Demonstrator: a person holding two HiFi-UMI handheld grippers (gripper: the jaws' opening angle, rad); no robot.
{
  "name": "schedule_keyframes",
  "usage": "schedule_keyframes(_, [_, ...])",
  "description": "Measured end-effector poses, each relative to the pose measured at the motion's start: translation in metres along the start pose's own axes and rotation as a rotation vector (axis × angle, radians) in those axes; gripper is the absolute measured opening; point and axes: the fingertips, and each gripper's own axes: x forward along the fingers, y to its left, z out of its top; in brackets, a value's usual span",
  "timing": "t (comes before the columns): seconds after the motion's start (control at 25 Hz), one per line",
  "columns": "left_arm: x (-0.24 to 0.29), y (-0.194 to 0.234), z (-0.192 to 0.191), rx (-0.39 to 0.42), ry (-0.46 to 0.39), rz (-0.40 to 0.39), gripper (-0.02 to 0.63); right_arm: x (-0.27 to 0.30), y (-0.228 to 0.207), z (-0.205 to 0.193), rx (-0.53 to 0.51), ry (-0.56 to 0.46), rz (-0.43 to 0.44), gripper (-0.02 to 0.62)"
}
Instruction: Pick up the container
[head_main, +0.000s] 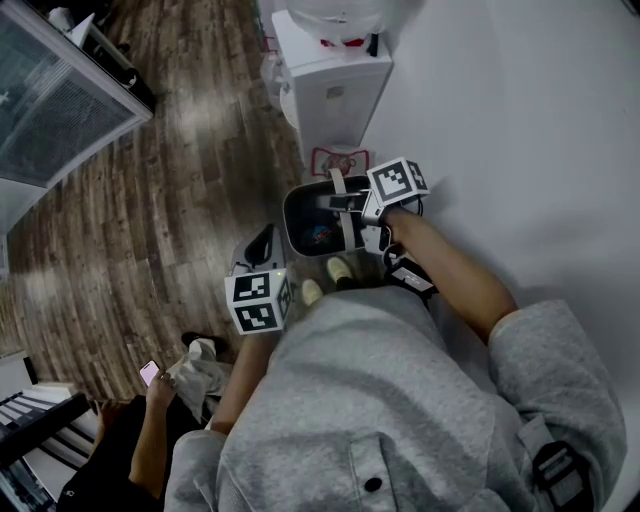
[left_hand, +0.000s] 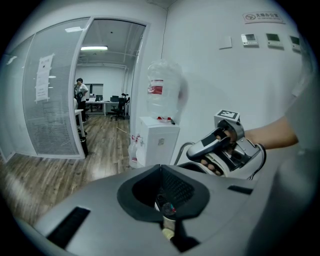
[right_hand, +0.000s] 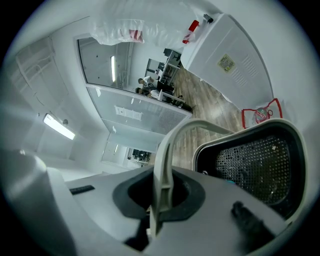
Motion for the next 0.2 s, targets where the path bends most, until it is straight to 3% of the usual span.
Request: schedule_keyframes(0.2, [0.0006,-0.0050,-0.0016,0.002,0.005,-0.002,0.015,-0.0035,-0.0062,-0.0020,0.001,0.009,-0.018,0.025])
